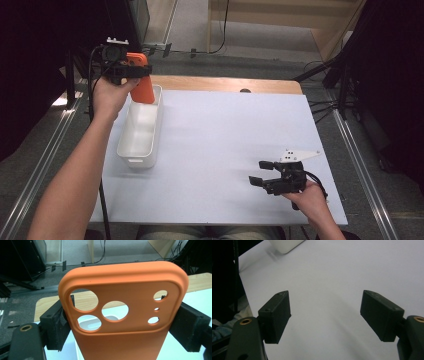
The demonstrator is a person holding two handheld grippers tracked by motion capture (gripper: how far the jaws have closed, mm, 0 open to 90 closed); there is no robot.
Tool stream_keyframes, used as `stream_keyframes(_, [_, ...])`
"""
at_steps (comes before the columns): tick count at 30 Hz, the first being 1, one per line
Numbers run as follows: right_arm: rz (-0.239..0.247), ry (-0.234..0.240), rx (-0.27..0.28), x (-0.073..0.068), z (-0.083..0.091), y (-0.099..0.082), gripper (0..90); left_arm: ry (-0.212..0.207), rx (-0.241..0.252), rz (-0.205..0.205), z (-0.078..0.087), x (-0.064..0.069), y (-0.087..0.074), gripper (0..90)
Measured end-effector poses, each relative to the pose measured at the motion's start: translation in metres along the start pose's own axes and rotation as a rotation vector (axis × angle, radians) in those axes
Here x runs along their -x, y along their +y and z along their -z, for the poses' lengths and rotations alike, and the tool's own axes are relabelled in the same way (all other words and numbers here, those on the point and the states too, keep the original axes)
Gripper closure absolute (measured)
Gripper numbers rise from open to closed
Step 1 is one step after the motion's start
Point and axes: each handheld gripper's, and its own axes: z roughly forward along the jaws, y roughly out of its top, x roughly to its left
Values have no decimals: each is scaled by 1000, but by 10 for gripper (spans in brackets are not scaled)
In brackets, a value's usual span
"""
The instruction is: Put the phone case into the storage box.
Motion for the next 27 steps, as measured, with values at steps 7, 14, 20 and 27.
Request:
stream_keyframes(7, [-1, 0, -2, 0, 1, 0, 232, 12, 3, 14, -11, -7, 3, 146])
stream_keyframes(14, [1, -1, 2, 0, 0, 1, 232, 15, 5, 26, -19, -10, 7, 146])
stream_keyframes(20, [4, -2, 14, 0, 2, 1, 232, 1, 16, 37, -29, -13, 6, 146])
stream_keyframes(27, [12, 2, 18, -1, 2, 1, 232, 35, 19, 41, -38, -17, 4, 146])
